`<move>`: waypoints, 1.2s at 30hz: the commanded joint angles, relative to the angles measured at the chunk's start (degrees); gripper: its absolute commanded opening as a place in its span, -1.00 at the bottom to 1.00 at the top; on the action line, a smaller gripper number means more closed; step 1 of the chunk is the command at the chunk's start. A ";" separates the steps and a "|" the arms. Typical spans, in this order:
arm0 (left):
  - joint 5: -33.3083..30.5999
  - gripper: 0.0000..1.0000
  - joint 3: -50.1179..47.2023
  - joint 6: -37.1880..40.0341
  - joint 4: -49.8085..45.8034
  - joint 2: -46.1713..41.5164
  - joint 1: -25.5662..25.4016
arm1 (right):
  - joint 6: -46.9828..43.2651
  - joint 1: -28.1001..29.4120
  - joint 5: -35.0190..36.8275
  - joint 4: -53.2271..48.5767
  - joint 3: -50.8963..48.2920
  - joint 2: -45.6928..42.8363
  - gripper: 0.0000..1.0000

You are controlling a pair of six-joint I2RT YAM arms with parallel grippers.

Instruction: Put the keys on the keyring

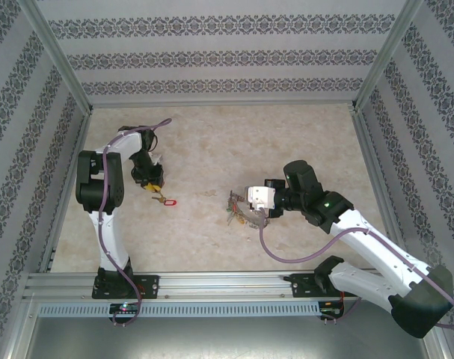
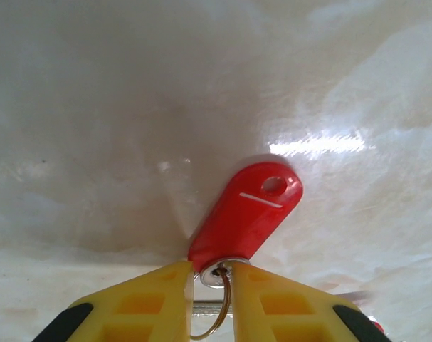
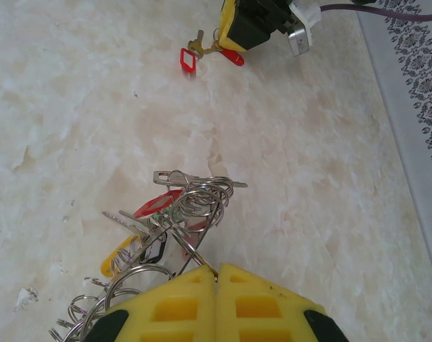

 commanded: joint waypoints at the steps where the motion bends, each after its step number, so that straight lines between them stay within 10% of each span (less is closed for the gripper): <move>1: -0.68 -0.52 1.80 0.58 -4.09 0.05 -0.30 | 0.24 -0.78 -1.92 0.91 0.05 -1.45 -1.00; 36: -0.68 -0.88 2.59 -0.97 -5.25 1.96 -0.39 | 0.45 -0.80 -2.16 1.18 -0.05 -1.63 -1.00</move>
